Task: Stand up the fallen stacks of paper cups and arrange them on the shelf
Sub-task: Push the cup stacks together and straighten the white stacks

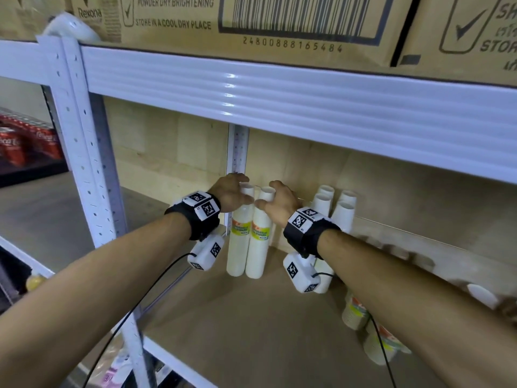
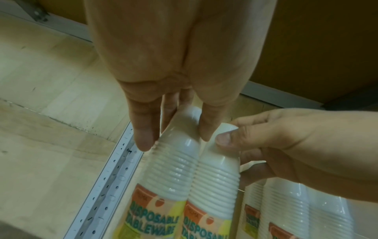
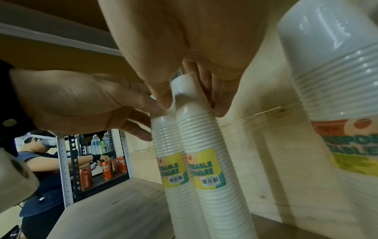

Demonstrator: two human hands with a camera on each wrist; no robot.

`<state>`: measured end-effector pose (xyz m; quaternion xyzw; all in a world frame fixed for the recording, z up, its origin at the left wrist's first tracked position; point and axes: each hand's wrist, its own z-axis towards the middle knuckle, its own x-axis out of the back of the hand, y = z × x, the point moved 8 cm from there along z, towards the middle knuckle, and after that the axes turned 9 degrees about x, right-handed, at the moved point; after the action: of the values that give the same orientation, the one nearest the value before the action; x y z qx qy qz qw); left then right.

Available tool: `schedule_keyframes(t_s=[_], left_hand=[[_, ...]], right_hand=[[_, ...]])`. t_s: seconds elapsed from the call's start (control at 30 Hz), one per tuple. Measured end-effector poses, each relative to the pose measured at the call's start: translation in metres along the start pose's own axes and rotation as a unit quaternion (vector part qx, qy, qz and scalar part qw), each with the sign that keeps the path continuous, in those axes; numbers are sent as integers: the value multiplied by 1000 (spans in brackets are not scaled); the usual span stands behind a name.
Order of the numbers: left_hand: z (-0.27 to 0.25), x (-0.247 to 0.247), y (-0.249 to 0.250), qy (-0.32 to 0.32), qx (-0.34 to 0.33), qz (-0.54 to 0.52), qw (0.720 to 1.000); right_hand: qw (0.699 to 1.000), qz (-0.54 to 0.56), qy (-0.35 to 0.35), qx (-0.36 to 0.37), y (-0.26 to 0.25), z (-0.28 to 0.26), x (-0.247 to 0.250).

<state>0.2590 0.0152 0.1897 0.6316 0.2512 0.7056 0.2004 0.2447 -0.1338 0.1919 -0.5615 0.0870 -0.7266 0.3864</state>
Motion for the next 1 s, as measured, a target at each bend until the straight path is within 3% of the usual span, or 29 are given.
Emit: schedule_keyframes(t_s=[0.43, 1.0], left_hand=[[-19, 5, 14, -4, -53, -38, 998], [-46, -31, 95, -140, -87, -87, 982]], right_hand=[[1000, 21, 3, 1, 2, -14, 11], [997, -58, 25, -43, 32, -58, 86]])
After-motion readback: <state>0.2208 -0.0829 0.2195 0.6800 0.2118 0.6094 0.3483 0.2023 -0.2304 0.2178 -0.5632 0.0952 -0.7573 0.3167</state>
